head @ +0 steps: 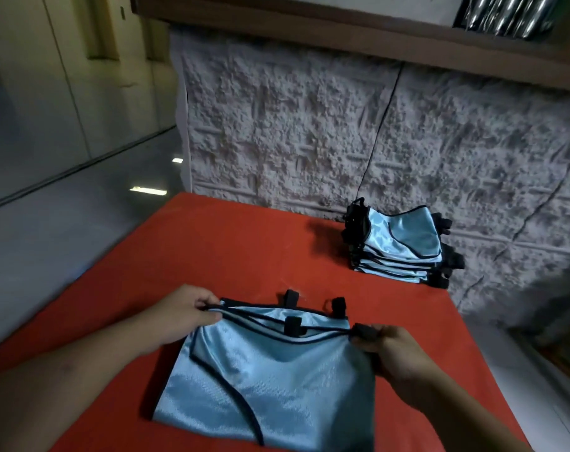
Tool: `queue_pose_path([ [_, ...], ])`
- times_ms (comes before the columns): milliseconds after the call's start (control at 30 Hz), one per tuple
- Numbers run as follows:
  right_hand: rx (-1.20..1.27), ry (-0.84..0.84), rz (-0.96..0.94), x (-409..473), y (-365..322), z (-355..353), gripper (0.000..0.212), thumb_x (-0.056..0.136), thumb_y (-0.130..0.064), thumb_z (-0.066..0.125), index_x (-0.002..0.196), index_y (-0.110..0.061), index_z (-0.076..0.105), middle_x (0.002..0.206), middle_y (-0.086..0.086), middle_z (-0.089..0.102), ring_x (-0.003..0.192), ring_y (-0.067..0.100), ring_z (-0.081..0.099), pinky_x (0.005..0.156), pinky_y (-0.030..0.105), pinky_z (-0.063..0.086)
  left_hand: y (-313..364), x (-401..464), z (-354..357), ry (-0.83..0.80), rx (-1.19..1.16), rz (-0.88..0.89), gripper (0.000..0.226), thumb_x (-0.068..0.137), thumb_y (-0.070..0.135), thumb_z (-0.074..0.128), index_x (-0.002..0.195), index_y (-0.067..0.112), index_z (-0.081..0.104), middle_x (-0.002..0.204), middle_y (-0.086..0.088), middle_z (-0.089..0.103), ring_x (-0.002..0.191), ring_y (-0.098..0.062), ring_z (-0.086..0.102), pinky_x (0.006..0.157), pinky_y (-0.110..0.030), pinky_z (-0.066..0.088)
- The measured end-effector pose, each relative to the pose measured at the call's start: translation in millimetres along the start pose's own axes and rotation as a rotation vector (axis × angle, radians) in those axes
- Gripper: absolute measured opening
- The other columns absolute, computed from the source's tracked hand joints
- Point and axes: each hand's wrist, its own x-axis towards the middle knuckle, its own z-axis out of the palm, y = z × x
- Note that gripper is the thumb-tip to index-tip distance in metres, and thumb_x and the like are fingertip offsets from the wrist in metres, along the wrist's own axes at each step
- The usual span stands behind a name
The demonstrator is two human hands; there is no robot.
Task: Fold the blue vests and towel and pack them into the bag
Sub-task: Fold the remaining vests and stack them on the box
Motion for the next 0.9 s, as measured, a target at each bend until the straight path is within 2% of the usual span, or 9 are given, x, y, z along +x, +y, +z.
queue_pose_path([
  [167, -0.069, 0.195, 0.049, 51, 2, -1, 0.008, 0.083, -0.004, 0.074, 0.075, -0.004, 0.071, 0.067, 0.012, 0.053, 0.063, 0.023, 0.047, 0.060, 0.034, 0.035, -7, 41, 10, 0.064, 0.014, -0.021, 0.005, 0.090, 0.015, 0.075, 0.087, 0.018, 0.077, 0.087, 0.000, 0.078, 0.092, -0.020, 0.073, 0.092, -0.038, 0.054],
  [233, -0.119, 0.263, 0.051, 66, 3, 2, 0.012, 0.081, -0.006, 0.075, 0.072, -0.007, 0.067, 0.062, 0.010, 0.049, 0.057, 0.020, 0.045, 0.055, 0.031, 0.033, -15, 51, 16, 0.124, 0.040, -0.025, 0.006, 0.090, 0.018, 0.074, 0.085, 0.020, 0.077, 0.085, -0.003, 0.077, 0.083, -0.025, 0.073, 0.082, -0.037, 0.055],
  [300, -0.156, 0.316, 0.067, 78, 3, 7, 0.013, 0.078, -0.010, 0.078, 0.071, -0.006, 0.067, 0.060, 0.010, 0.052, 0.054, 0.020, 0.048, 0.051, 0.028, 0.035, -25, 58, 23, 0.177, 0.079, -0.031, 0.009, 0.091, 0.016, 0.073, 0.083, 0.021, 0.075, 0.079, -0.011, 0.075, 0.066, -0.028, 0.067, 0.063, -0.035, 0.053],
  [433, -0.274, 0.410, 0.094, 93, 5, 16, 0.033, 0.073, -0.019, 0.080, 0.057, -0.015, 0.051, 0.056, 0.006, 0.046, 0.050, 0.019, 0.041, 0.047, 0.025, 0.032, -35, 66, 27, 0.235, 0.171, -0.030, 0.010, 0.091, 0.013, 0.072, 0.083, 0.018, 0.073, 0.070, -0.011, 0.072, 0.046, -0.012, 0.056, 0.043, -0.024, 0.042],
  [600, -0.426, 0.531, 0.138, 95, 6, 25, 0.028, 0.073, -0.024, 0.071, 0.057, -0.013, 0.050, 0.054, 0.006, 0.050, 0.049, 0.024, 0.045, 0.050, 0.029, 0.034, -38, 72, 30, 0.294, 0.205, -0.022, 0.009, 0.092, 0.017, 0.071, 0.083, 0.018, 0.072, 0.060, 0.000, 0.068, 0.037, -0.004, 0.047, 0.044, -0.019, 0.036],
  [700, -0.471, 0.588, 0.128, 88, 3, 27, 0.030, 0.082, -0.024, 0.063, 0.059, -0.012, 0.048, 0.057, 0.004, 0.048, 0.053, 0.026, 0.044, 0.052, 0.029, 0.031, -40, 72, 35, 0.330, 0.277, -0.015, 0.011, 0.092, 0.024, 0.070, 0.080, 0.022, 0.069, 0.063, 0.002, 0.068, 0.052, -0.011, 0.060, 0.052, -0.027, 0.047],
  [767, -0.519, 0.653, 0.039, 80, 1, 32, 0.017, 0.086, -0.026, 0.061, 0.076, -0.012, 0.057, 0.071, 0.006, 0.055, 0.068, 0.031, 0.054, 0.060, 0.033, 0.038, -37, 67, 40, 0.450, 0.437, -0.046, 0.010, 0.088, 0.034, 0.071, 0.088, 0.025, 0.068, 0.080, 0.003, 0.068, 0.083, -0.023, 0.065, 0.072, -0.036, 0.054],
  [833, -0.599, 0.765, -0.196, 64, 5, 40, 0.026, 0.089, -0.023, 0.063, 0.112, -0.014, 0.059, 0.103, 0.010, 0.059, 0.097, 0.034, 0.058, 0.078, 0.038, 0.044, -27, 57, 47, 0.629, 0.651, -0.047, 0.021, 0.083, 0.038, 0.074, 0.097, 0.027, 0.063, 0.099, -0.002, 0.060, 0.106, -0.029, 0.051, 0.088, -0.043, 0.045],
  [900, -0.750, 0.650, -0.630, 43, 12, 59, 0.030, 0.087, -0.015, 0.064, 0.116, -0.014, 0.060, 0.113, 0.009, 0.057, 0.105, 0.029, 0.054, 0.090, 0.039, 0.044, -10, 44, 60, 0.673, 0.684, 0.172, 0.023, 0.079, 0.034, 0.075, 0.094, 0.028, 0.058, 0.102, -0.001, 0.055, 0.108, -0.028, 0.046, 0.087, -0.046, 0.043],
])
